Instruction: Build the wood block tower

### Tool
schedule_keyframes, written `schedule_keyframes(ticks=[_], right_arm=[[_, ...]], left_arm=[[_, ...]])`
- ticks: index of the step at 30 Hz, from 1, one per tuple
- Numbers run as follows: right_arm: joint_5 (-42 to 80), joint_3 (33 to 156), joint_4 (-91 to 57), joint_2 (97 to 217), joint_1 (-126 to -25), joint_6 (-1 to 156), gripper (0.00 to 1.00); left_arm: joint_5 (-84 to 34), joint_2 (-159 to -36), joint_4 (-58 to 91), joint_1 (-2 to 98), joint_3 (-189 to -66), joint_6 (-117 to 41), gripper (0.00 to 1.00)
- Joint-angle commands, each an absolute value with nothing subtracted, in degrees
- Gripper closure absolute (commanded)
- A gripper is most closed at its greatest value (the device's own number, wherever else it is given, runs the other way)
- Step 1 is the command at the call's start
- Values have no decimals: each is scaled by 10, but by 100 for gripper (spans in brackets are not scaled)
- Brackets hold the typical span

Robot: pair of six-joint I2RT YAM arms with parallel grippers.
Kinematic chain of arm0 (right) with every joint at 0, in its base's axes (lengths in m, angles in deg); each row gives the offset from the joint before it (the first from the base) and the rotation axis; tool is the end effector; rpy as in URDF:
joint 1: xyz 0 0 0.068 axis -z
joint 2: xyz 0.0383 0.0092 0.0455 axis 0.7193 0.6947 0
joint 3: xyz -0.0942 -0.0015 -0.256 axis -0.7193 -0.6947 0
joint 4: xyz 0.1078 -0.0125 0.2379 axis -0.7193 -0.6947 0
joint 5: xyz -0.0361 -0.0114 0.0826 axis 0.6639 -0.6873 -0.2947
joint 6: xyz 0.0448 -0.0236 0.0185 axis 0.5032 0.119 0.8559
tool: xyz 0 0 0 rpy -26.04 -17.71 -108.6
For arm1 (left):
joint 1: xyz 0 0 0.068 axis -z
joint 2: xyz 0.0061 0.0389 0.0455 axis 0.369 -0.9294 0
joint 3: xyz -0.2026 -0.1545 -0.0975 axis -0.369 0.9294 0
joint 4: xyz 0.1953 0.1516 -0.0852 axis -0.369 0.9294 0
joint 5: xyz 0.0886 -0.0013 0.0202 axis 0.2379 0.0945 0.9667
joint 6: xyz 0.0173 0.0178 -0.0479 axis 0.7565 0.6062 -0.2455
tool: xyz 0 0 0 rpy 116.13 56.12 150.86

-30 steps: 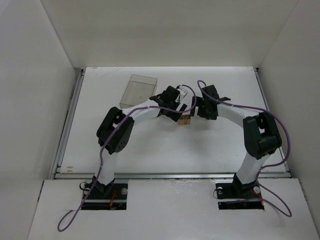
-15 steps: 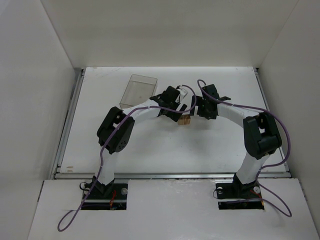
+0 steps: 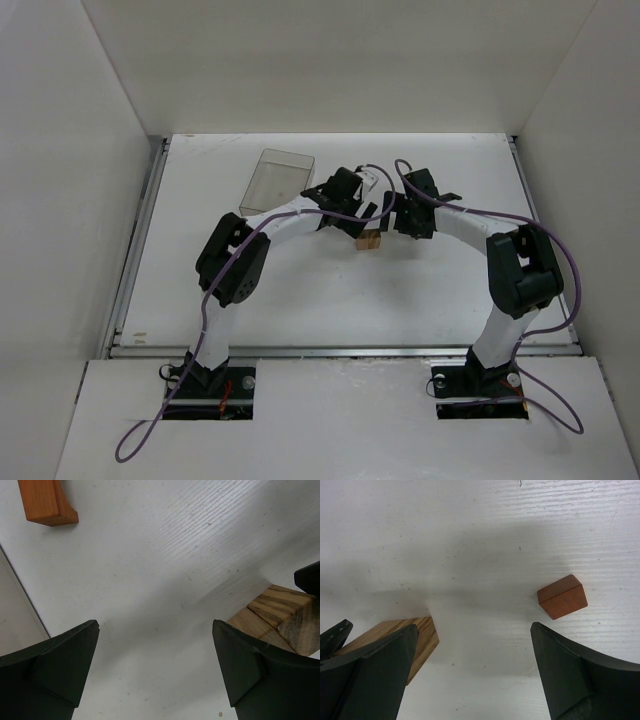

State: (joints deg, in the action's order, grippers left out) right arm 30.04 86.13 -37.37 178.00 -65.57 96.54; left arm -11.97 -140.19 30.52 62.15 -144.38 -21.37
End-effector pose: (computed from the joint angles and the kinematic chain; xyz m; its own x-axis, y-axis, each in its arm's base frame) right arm 0.3503 0.1223 0.1888 -0.8375 0.1626 -0.5216 0.0697 0.9787 0.1930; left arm 0.3604 -0.3040 0.2058 -0.4416 0.5006 -0.7446 0.6465 0.7529 0.1228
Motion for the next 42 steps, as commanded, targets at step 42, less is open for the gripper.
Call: schedule_keyframes(ticks=[42], right_arm=[[321, 853, -376, 1755, -659, 984, 0]], left_arm=[[-167, -1337, 335, 628, -1382, -230, 9]])
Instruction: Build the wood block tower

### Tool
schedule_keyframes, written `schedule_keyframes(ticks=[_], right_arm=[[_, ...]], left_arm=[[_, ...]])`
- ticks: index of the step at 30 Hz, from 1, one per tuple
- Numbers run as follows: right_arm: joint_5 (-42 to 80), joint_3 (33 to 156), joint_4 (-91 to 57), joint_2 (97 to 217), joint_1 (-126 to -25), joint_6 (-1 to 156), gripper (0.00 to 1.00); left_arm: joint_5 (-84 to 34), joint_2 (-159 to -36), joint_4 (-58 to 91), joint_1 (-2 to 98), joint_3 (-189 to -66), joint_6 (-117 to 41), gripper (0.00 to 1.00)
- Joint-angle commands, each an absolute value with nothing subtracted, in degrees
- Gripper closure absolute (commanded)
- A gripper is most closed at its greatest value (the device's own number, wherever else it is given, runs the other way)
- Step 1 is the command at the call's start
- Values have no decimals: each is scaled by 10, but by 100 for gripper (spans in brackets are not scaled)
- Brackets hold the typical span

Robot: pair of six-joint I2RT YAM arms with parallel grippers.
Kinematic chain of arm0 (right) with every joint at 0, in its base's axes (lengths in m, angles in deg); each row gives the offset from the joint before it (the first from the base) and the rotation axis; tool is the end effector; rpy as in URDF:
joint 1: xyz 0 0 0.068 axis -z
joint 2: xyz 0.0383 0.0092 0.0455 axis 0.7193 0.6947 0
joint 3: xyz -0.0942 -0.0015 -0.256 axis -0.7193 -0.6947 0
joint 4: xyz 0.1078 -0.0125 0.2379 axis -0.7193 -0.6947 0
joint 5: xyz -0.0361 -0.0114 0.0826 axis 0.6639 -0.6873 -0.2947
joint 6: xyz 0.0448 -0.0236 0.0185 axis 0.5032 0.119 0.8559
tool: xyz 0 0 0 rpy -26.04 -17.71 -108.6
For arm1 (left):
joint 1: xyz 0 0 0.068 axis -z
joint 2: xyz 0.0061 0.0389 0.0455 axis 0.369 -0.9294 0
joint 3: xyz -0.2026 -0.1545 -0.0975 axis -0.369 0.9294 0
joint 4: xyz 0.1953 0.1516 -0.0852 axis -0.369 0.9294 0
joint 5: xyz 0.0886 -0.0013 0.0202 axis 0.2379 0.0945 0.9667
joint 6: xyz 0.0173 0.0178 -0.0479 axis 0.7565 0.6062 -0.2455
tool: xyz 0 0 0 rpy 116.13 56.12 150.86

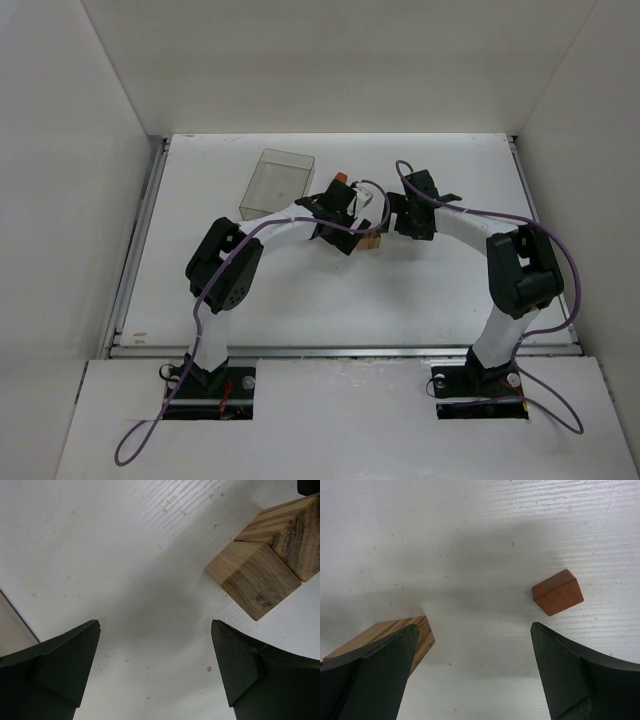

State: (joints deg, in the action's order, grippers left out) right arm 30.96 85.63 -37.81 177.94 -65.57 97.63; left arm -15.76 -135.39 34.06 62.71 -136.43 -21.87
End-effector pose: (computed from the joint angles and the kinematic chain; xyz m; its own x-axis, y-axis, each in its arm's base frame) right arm 0.3482 0.1209 0.1862 -0.8396 0.1793 -0.5127 0.0962 0.9781 0.1846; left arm 0.3311 -0.2877 0.1930 -0.5014 0.5502 -0.6677 0.6956 0.7153 0.0671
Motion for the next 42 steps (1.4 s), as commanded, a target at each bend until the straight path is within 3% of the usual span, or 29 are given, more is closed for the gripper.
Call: schedule_keyframes(ticks=[1, 42], right_arm=[[321, 853, -376, 1755, -659, 984, 0], [299, 837, -360, 1744, -659, 1011, 0]], left_arm=[[-167, -1343, 330, 628, -1382, -230, 9], [-110, -1383, 309, 628, -1437, -214, 9]])
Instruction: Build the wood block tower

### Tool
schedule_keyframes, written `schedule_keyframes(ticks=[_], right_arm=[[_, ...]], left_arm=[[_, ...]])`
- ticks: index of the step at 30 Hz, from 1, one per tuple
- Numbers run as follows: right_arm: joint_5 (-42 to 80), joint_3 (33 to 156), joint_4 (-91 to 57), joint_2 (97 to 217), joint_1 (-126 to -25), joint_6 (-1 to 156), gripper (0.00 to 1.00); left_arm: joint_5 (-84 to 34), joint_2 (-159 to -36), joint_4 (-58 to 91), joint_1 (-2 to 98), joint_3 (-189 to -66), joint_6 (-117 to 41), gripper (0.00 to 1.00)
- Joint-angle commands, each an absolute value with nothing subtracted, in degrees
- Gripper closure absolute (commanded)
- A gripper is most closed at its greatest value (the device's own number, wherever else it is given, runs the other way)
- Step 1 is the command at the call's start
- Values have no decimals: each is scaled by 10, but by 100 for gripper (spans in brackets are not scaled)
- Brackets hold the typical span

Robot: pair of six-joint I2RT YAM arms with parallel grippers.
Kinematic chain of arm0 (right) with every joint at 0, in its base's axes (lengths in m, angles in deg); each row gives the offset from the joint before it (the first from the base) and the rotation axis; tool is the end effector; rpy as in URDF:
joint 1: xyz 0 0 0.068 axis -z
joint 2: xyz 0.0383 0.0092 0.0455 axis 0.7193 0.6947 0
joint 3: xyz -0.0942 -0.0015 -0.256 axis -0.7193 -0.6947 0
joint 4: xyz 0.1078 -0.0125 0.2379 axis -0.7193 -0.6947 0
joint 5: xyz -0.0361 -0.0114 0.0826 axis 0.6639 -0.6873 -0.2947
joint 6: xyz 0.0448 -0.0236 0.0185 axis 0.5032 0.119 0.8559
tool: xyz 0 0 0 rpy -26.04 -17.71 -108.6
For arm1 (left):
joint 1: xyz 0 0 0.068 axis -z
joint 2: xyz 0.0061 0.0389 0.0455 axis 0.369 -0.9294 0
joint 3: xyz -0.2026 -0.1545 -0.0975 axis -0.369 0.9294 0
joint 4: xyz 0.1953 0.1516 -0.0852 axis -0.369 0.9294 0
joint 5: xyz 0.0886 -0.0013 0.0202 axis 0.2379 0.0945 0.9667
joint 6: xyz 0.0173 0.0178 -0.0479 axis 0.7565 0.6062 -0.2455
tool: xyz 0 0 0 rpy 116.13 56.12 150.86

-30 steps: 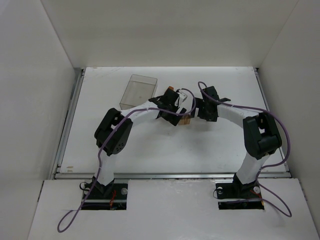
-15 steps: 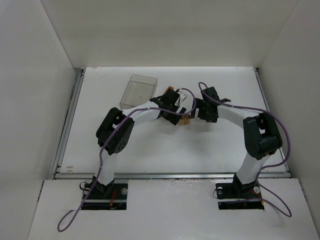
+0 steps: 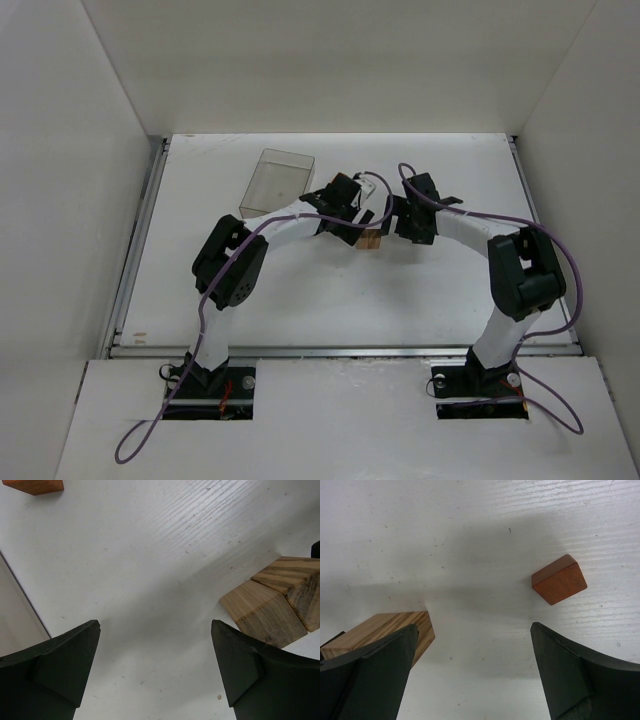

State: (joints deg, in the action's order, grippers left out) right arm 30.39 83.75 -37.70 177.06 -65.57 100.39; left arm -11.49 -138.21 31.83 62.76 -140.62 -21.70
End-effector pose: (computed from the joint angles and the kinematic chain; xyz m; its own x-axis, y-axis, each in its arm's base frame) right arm 0.3414 0.1189 0.1820 -0.8439 0.2231 -0.4880 0.1350 0.9685 0.2094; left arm 0.3466 -0.2982 0.1981 -0.4700 0.5271 -0.7080 0.6519 0.7481 0.1242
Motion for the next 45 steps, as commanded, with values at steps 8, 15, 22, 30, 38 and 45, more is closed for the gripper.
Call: schedule_keyframes(ticks=[8, 15, 22, 30, 38, 45], right_arm=[[304, 832, -360, 1744, -659, 1011, 0], [324, 832, -376, 1738, -659, 1011, 0], [370, 848, -401, 1714, -646, 1005, 0], [376, 917, -426, 1671, -641, 940, 0], [346, 981, -433, 1677, -623, 914, 0], [327, 1003, -445, 1694, -611, 886, 0]], left_arm=[[-110, -1383, 309, 628, -1437, -214, 9], [-97, -1383, 320, 623, -1431, -214, 9], [-86, -1359, 332, 604, -1419, -219, 9], [-86, -1316, 326, 592, -1480, -201, 7], [-99, -1446, 338, 564, -1647, -201, 12], [-133, -1523, 327, 552, -1721, -174, 17]])
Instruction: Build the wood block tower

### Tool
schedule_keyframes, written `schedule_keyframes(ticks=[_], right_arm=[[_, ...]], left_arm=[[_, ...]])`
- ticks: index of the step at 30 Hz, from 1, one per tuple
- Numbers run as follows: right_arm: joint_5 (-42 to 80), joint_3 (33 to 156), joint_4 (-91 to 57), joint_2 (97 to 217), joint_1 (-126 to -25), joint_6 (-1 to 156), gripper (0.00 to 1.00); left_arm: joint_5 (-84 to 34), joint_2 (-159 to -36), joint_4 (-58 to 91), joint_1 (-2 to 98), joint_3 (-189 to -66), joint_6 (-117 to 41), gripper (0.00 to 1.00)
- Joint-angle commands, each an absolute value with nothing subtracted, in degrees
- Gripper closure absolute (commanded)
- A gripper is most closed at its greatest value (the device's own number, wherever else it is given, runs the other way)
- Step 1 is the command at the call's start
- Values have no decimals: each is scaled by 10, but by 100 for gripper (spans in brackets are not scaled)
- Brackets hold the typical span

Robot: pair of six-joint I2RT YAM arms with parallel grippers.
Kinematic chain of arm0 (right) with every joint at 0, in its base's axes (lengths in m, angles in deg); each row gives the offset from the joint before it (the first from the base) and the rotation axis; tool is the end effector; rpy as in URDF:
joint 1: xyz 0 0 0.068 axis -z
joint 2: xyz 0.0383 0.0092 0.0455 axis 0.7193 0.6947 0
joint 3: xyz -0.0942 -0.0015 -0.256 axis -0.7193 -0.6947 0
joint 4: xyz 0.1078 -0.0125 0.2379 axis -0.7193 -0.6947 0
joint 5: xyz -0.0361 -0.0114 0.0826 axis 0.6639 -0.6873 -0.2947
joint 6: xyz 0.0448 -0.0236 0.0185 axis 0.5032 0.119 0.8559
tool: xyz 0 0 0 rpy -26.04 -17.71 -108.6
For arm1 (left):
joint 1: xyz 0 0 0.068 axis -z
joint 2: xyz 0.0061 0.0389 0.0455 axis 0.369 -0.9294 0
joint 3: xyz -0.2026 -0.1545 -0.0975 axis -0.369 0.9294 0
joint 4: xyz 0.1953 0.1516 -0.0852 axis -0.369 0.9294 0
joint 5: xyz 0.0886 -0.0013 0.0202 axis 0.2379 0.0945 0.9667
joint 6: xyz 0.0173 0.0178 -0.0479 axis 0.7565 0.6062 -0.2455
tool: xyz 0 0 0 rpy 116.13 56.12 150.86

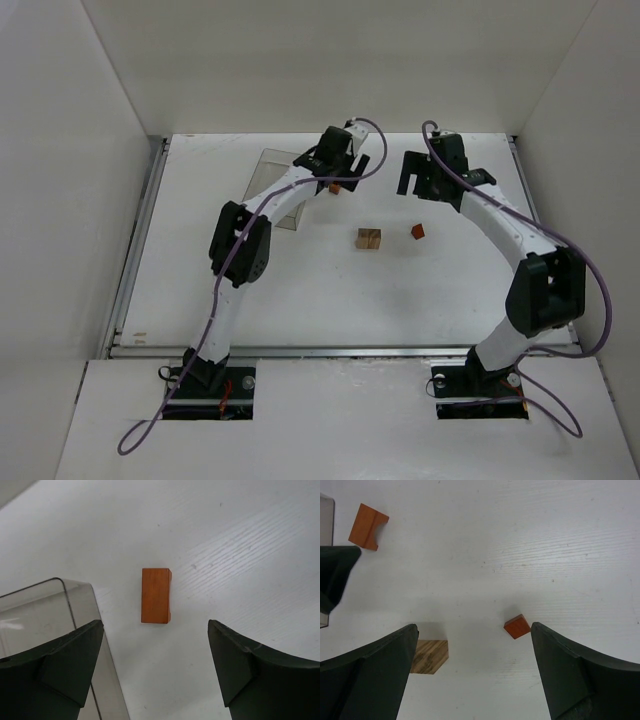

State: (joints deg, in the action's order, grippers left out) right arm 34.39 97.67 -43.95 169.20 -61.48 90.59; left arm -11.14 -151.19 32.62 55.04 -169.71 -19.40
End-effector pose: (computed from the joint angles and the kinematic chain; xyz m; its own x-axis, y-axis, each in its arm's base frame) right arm 0.3557 0.0935 0.2989 -0.6701 0.1627 -0.7242 0.0652 0.9848 0.1609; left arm 0.4494 -0.2921 0.2588 -0.3390 0.3766 -0.8621 0.5274 0.8349 0.1573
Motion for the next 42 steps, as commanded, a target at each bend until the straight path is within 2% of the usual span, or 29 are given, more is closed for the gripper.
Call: schedule_keyframes(ticks=[1, 9, 14, 18, 22, 26, 27, 29, 31, 32, 34, 38, 42], right_arm=[[327, 1003, -445, 1699, -611, 886, 0], [317, 1014, -472, 1716, -611, 886, 0], [329, 1009, -472, 1711, -611, 886, 0], [341, 1016, -484, 1716, -611, 891, 0], [347, 1042, -495, 1730, -611, 891, 0], [341, 1054, -495, 1745, -611, 891, 0], [340, 1059, -495, 1745, -611, 891, 0], [340, 1059, -495, 1745, -611, 891, 0], [340, 1054, -495, 1745, -611, 891, 0], [340, 1054, -495, 1745, -611, 891, 0], [340, 1046, -495, 1745, -611, 891, 0], [351, 1023, -485, 1724, -611, 891, 0], [344, 994, -473, 1707, -599, 885, 0]], left_arm=[[-139, -1532, 315, 552, -1721, -169, 17], [-133, -1587, 248, 526, -1743, -182, 14], [-179, -1619, 248, 498, -1754, -215, 13], [-222, -1629, 253, 493, -1754, -203, 18], [-235, -1635, 269, 493, -1766, -197, 28], [-248, -1635, 282, 493, -1766, -181, 45], [-254, -1635, 282, 493, -1766, -165, 53], [-263, -1635, 294, 493, -1766, -153, 61], [-263, -1635, 299, 493, -1766, -147, 76], [-263, -1630, 299, 493, -1766, -147, 90], [-257, -1622, 299, 493, -1766, -147, 100], [-281, -1577, 339, 499, -1772, -104, 100], [-356, -1517, 405, 511, -1777, -14, 100]])
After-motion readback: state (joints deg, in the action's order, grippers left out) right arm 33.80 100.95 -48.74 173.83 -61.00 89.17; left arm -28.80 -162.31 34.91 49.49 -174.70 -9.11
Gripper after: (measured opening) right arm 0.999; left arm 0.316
